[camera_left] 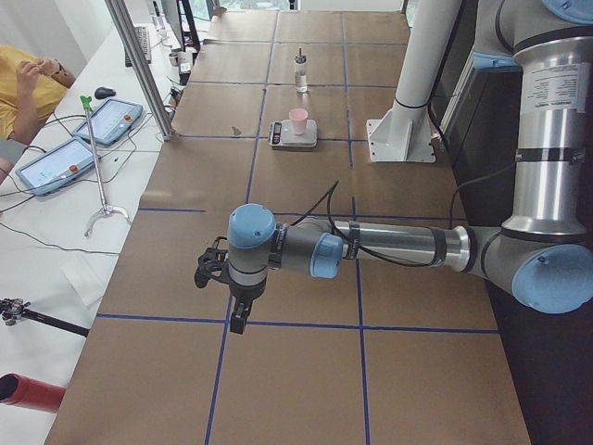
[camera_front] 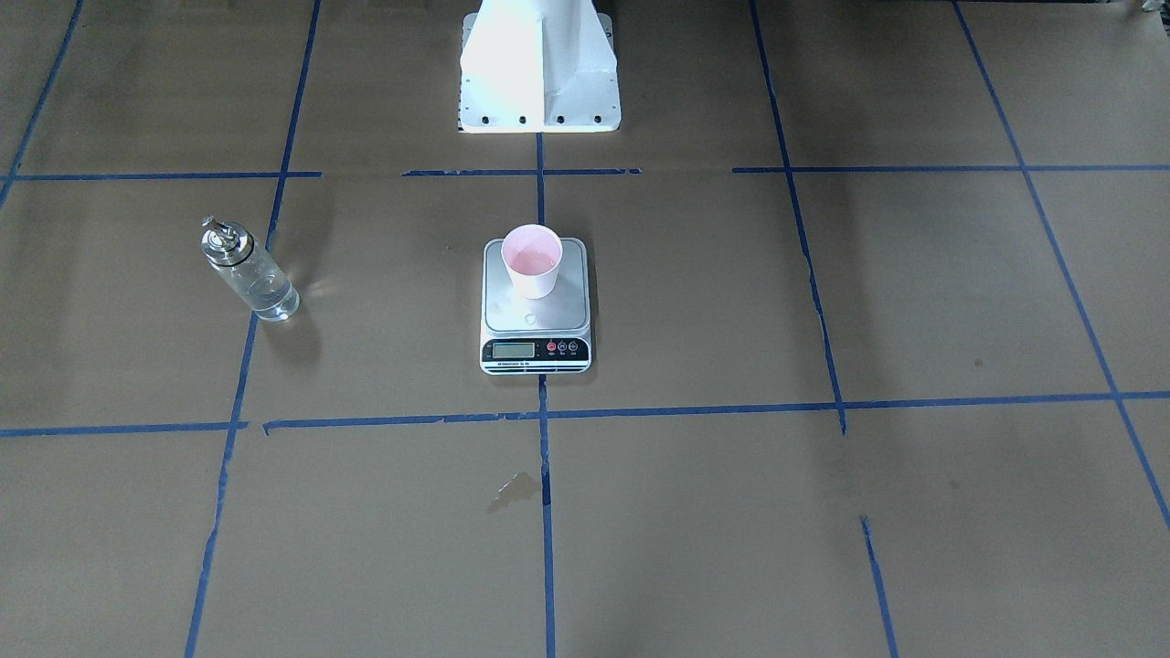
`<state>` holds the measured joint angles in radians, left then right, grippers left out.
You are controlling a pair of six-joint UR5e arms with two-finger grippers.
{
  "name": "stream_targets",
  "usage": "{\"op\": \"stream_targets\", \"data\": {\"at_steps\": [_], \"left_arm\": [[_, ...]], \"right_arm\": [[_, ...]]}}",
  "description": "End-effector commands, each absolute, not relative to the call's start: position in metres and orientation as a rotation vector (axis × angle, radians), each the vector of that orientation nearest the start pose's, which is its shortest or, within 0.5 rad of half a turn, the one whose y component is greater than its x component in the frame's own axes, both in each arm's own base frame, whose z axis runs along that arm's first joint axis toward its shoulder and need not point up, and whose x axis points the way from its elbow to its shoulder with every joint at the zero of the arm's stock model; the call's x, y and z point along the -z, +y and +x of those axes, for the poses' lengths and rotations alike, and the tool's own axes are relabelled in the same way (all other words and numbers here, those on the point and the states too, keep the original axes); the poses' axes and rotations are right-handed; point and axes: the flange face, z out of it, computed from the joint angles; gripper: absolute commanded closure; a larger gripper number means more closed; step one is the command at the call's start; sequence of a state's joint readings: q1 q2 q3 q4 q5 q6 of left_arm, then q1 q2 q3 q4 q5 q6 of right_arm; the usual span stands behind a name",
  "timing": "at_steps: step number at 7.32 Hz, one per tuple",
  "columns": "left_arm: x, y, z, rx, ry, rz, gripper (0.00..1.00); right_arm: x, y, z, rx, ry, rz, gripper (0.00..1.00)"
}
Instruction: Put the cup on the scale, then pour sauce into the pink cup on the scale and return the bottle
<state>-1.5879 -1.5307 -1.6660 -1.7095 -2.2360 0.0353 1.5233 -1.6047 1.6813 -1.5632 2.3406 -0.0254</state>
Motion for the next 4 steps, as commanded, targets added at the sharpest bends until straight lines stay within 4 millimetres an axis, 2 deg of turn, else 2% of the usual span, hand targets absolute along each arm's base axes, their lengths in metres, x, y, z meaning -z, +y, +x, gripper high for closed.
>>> {"op": "stream_targets", "data": {"at_steps": [1, 4], "left_arm": [[-0.6240, -0.4864, -0.0748, -0.092, 0.660, 0.198, 0.00], [-0.6238, -0.4875, -0.0703, -0.100, 0.661, 0.192, 0.00]], "right_arm": [[-0.6179, -0.4870, 0.0365, 0.113, -0.770, 0.073, 0.00], [-0.6173, -0.4888, 0.0313, 0.124, -0.769, 0.070, 0.00]]}}
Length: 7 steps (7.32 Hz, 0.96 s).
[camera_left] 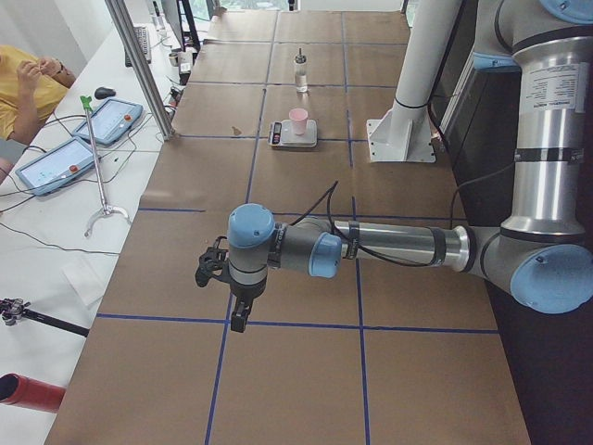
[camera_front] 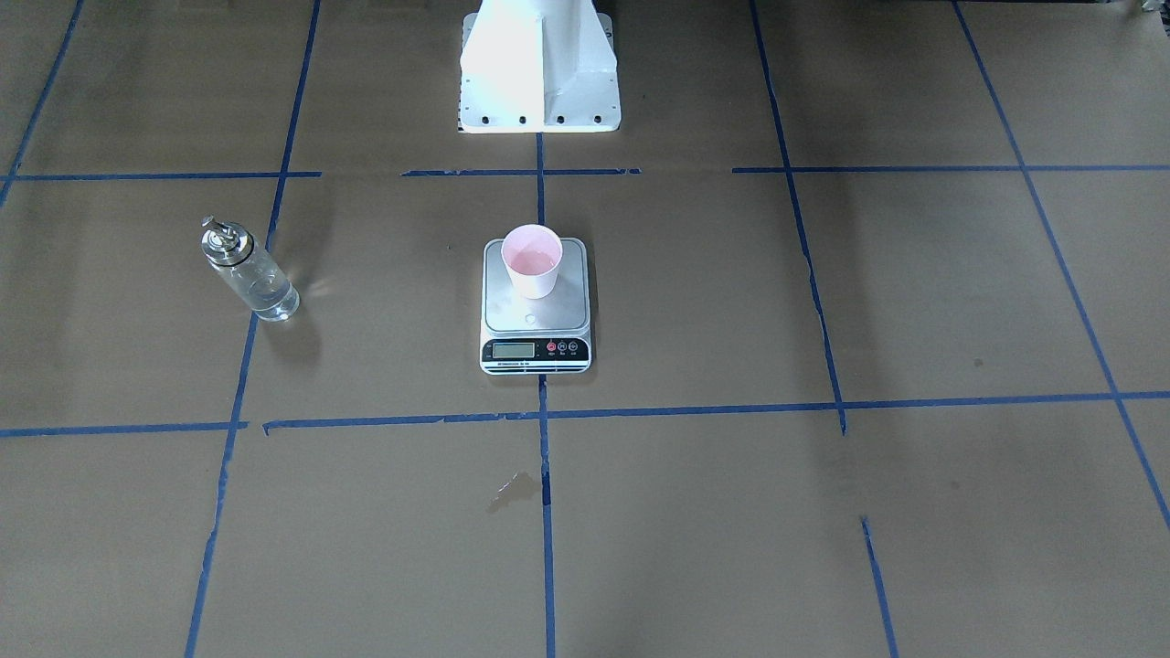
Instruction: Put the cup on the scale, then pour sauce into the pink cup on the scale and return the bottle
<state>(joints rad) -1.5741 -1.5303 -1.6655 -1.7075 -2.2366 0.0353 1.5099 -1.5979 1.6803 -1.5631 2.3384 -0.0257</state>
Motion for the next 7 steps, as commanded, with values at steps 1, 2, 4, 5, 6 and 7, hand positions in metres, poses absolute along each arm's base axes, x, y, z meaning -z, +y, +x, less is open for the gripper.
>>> {"op": "stream_targets", "data": {"at_steps": [1, 2, 4, 5, 6, 7], "left_arm": [[-0.626, -0.487, -0.063, -0.105, 0.663, 0.160, 0.00], [-0.620, -0.487, -0.061, -0.085, 0.683, 0.094, 0.00], [-0.615, -0.485, -0.058, -0.080, 0.713, 0.079, 0.00], [-0.614, -0.486, -0.058, -0.081, 0.712, 0.082, 0.00], [-0.613, -0.486, -0.058, -0.084, 0.712, 0.087, 0.00], [-0.612, -0.487, -0.059, -0.087, 0.711, 0.090, 0.00]], "right_arm": [[-0.617, -0.489, 0.031, 0.125, -0.769, 0.070, 0.00], [-0.617, -0.490, 0.027, 0.132, -0.767, 0.067, 0.00], [-0.619, -0.490, 0.024, 0.134, -0.769, 0.061, 0.00], [-0.621, -0.490, 0.024, 0.134, -0.769, 0.056, 0.00], [-0.622, -0.490, 0.023, 0.136, -0.769, 0.055, 0.00], [-0.623, -0.490, 0.023, 0.136, -0.769, 0.054, 0.00]]}}
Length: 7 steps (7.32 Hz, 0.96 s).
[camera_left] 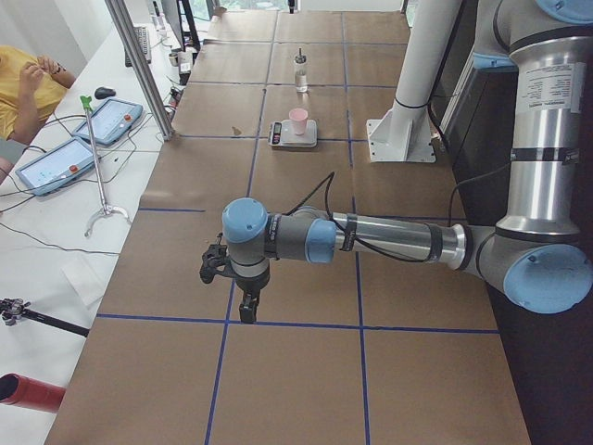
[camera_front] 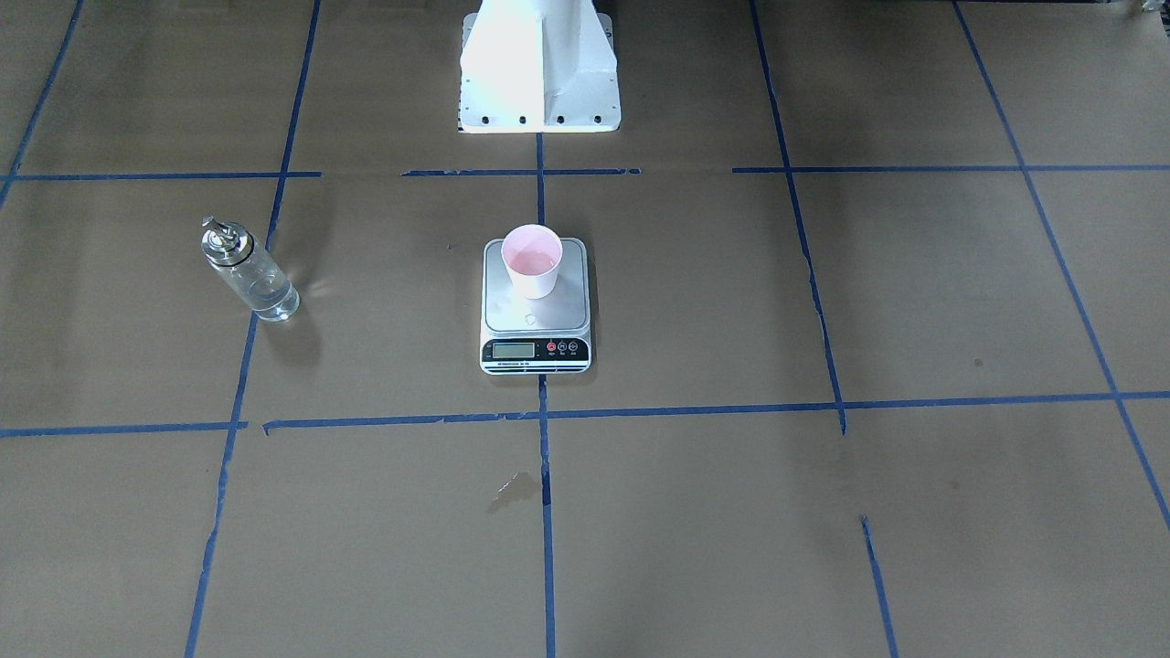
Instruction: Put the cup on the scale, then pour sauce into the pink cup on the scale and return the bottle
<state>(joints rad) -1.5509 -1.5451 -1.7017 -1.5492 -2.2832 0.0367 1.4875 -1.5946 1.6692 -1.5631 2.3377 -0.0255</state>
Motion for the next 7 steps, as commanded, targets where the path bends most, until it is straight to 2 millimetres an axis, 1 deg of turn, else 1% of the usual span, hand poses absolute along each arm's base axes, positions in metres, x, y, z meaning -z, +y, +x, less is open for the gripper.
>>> {"op": "stream_targets", "data": {"at_steps": [1, 7], "left_arm": [[-0.6109, -0.4875, -0.0585, -0.088, 0.711, 0.093, 0.00], [-0.6073, -0.4894, -0.0582, -0.099, 0.715, 0.123, 0.00]], "right_arm": [[-0.6212, -0.4896, 0.0230, 0.135, -0.769, 0.056, 0.00], [-0.6220, -0.4901, 0.0229, 0.134, -0.771, 0.053, 0.00]]}}
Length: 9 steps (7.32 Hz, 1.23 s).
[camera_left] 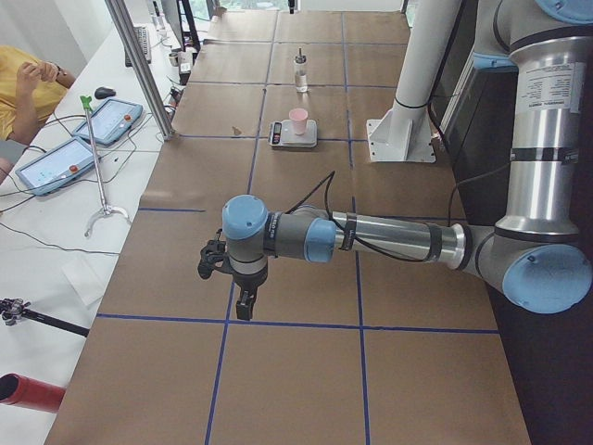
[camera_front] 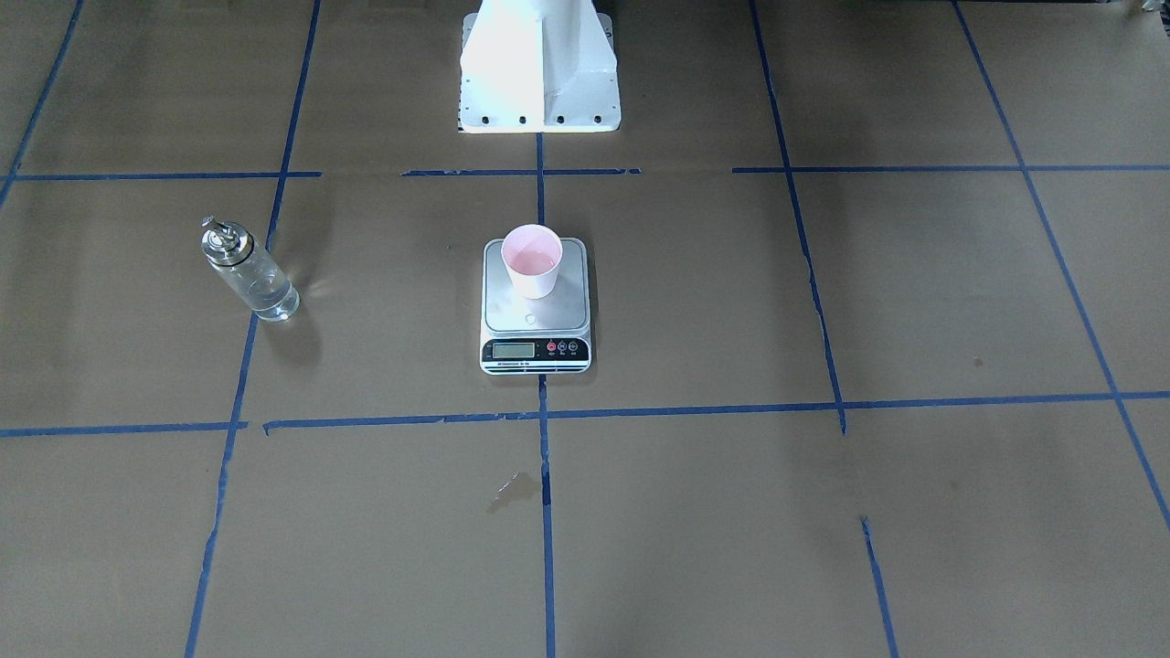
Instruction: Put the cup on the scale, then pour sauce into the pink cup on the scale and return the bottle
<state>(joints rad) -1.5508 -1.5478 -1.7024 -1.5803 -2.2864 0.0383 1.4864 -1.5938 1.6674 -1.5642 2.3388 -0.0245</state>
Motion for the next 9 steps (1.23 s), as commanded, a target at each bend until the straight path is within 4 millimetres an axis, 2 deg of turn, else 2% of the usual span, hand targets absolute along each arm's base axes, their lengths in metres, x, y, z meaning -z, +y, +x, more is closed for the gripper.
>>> {"op": "stream_targets", "data": {"at_steps": [1, 9], "left_arm": [[-0.607, -0.489, -0.058, -0.099, 0.715, 0.123, 0.00], [-0.607, -0.490, -0.058, -0.100, 0.715, 0.125, 0.00]], "right_arm": [[-0.620, -0.490, 0.023, 0.135, -0.774, 0.056, 0.00], [-0.606, -0.502, 0.021, 0.148, -0.776, 0.083, 0.00]]}}
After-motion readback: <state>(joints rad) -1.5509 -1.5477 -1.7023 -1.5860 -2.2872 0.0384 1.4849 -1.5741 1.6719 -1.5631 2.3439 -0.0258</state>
